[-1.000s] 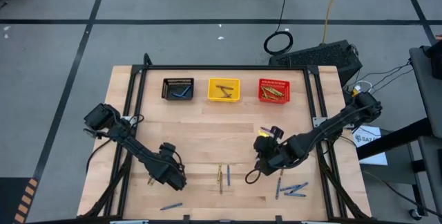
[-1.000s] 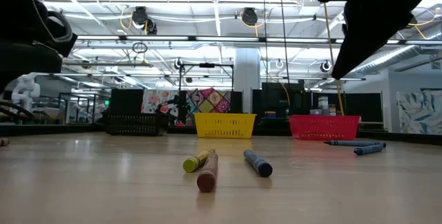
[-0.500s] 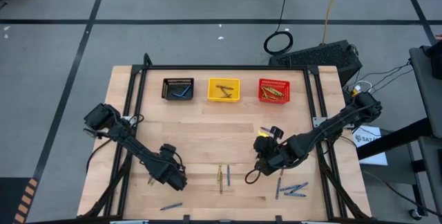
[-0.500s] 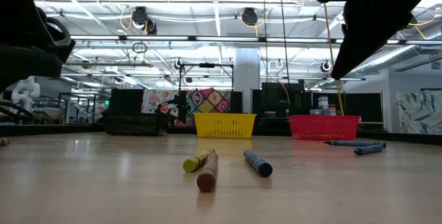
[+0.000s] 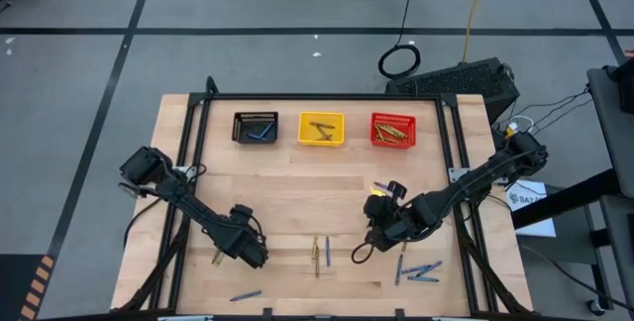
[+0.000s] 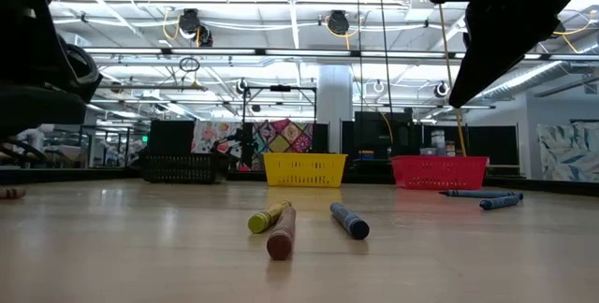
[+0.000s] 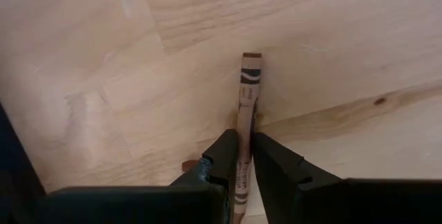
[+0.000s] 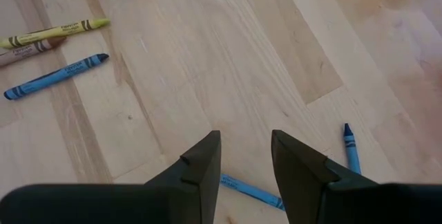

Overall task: Sort crayons
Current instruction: Put the brown crayon into the yellow bin

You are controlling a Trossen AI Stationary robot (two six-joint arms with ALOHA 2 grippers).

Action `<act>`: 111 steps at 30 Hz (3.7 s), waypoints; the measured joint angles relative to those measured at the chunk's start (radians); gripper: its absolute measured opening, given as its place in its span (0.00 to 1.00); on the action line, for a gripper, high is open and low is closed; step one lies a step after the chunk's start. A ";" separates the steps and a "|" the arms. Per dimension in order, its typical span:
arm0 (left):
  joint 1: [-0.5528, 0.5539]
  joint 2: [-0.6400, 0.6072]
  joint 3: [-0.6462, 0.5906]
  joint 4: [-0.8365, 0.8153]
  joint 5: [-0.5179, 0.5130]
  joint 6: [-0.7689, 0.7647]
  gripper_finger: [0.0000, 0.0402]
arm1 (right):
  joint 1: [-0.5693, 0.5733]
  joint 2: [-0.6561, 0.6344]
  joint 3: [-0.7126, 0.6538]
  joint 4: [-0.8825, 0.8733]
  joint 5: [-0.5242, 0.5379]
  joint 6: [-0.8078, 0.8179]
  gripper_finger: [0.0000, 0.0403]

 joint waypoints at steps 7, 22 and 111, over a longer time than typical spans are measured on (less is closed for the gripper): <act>0.004 0.001 -0.005 0.018 -0.008 0.012 0.14 | 0.000 0.000 0.000 0.000 0.000 0.000 0.29; 0.002 0.003 -0.008 0.046 -0.040 0.054 0.02 | 0.000 0.000 0.000 0.000 0.003 -0.028 0.29; 0.639 -0.152 0.086 0.282 -0.300 1.244 0.00 | -0.149 -0.001 0.000 -0.001 0.008 -0.113 0.29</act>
